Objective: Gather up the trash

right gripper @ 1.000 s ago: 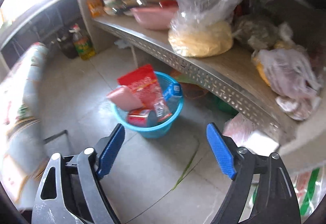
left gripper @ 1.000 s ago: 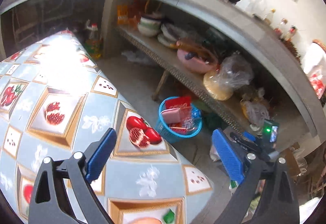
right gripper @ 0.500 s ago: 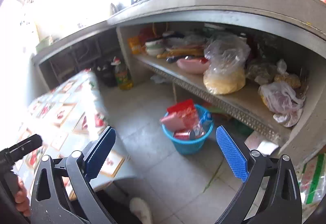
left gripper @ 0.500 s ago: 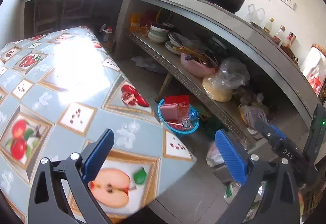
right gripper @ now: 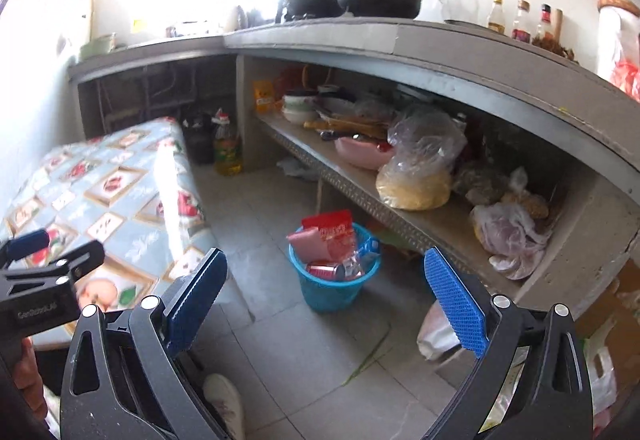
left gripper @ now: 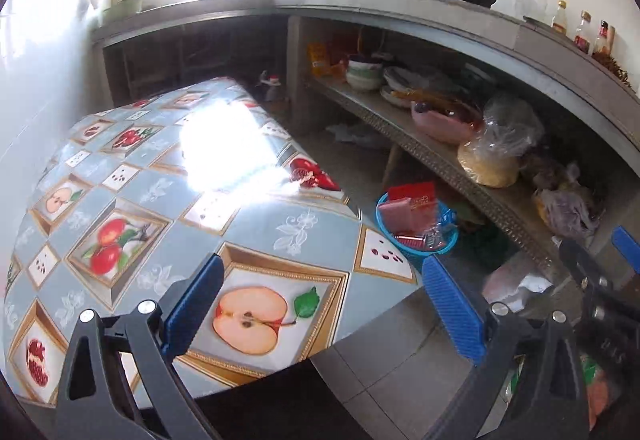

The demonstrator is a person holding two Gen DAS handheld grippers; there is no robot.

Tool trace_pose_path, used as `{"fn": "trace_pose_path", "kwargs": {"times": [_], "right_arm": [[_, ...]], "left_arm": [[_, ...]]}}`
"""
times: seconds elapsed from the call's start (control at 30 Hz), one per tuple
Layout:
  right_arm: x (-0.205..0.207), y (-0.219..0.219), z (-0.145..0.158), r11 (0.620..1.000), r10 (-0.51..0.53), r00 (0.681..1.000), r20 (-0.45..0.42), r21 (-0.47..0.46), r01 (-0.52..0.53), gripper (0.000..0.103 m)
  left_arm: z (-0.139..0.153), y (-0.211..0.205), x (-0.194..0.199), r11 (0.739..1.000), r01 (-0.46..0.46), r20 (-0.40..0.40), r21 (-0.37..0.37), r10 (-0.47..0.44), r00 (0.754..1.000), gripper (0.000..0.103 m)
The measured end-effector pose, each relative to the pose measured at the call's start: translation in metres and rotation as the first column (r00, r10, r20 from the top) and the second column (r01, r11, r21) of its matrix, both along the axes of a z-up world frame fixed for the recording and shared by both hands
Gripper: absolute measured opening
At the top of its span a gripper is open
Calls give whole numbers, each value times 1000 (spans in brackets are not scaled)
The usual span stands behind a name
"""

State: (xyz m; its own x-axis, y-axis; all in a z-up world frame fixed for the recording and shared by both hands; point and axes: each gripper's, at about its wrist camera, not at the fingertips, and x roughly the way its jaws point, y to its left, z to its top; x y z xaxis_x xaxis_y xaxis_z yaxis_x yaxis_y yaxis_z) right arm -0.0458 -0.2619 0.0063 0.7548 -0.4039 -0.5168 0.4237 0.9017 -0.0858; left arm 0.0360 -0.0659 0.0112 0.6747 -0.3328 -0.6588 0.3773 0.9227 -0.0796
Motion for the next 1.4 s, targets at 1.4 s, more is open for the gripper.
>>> {"fn": "trace_pose_path", "kwargs": {"times": [1.4], "right_arm": [[4,-6,-25,996,39,991,-132,90,-27,95]], "left_arm": [[-29,-7,-7,977,-107,-111,183,129,985,97]]}}
